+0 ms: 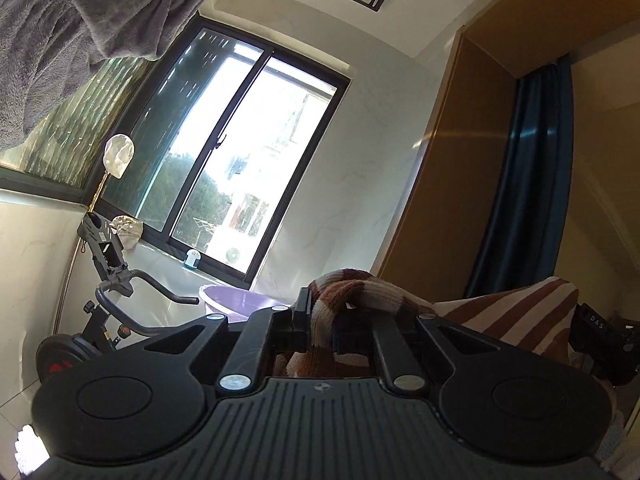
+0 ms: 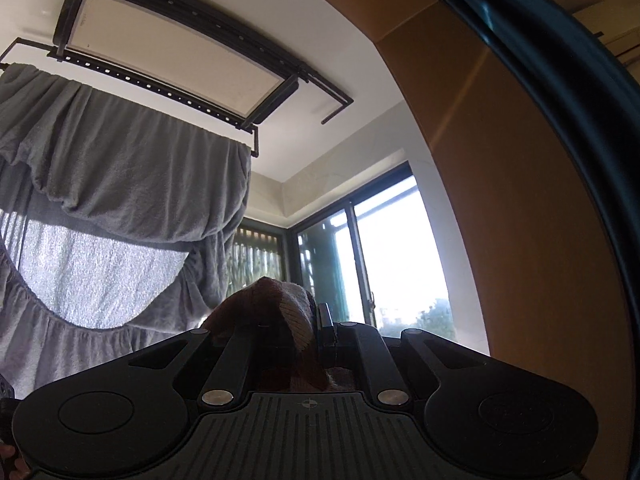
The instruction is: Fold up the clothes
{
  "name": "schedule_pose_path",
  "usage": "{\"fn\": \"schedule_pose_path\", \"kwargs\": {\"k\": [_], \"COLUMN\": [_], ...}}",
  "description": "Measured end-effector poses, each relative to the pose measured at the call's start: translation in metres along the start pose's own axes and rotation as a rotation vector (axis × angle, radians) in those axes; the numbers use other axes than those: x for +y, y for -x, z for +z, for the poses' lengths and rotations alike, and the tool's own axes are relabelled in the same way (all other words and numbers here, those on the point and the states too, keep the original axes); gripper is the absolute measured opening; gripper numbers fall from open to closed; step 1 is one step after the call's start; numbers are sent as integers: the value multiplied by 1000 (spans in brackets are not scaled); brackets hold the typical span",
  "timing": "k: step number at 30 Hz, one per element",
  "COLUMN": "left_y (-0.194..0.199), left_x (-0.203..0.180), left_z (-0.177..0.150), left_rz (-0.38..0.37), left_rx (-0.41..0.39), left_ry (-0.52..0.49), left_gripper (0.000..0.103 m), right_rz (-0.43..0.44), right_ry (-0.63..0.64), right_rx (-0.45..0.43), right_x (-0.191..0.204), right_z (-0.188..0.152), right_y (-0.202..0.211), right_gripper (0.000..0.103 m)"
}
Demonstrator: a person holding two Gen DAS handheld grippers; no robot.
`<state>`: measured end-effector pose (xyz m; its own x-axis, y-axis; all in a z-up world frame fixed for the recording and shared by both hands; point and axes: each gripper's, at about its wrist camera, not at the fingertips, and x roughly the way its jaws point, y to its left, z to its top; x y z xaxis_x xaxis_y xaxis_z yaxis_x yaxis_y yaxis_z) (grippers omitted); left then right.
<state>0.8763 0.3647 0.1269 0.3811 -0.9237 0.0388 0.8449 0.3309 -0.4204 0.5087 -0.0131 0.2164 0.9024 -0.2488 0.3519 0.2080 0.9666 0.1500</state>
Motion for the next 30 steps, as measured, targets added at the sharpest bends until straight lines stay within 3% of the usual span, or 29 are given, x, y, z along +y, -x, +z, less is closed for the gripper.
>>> {"fn": "schedule_pose_path", "kwargs": {"k": [4,8,11,13,17,18,20,22,23,24,26,30], "left_y": [-41,-105,-155,-171,-173,-172,-171,-170,-169,-167,-166,-168], "left_x": [37,88,112,118,122,121,116,110,109,109,112,125], "left_z": [-37,-94,-152,-183,-207,-208,-211,-214,-216,-217,-218,-219], "left_rz": [117,237,365,401,394,378,368,361,359,361,371,359], "left_rx": [144,313,486,581,640,647,650,648,644,641,629,621], "left_ry": [67,122,13,-78,-225,-259,-351,-443,-474,-490,-479,-386], "left_gripper": [9,10,10,10,20,23,43,56,63,66,77,78], "right_rz": [-84,-303,-332,-361,-420,-414,-379,-368,-363,-353,-326,-298], "right_ry": [-54,7,-33,-47,-140,-133,-93,-52,-33,-29,-50,-44], "right_rx": [200,519,707,809,910,917,912,900,893,886,887,923], "right_x": [-21,-49,-72,-85,-104,-99,-83,-81,-80,-83,-89,-93], "right_z": [-53,-144,-216,-260,-316,-323,-333,-333,-332,-333,-335,-346], "right_y": [-51,-105,-133,-143,-140,-140,-138,-134,-133,-127,-119,-113], "right_gripper": [8,8,8,8,14,22,33,45,59,67,68,68]}}
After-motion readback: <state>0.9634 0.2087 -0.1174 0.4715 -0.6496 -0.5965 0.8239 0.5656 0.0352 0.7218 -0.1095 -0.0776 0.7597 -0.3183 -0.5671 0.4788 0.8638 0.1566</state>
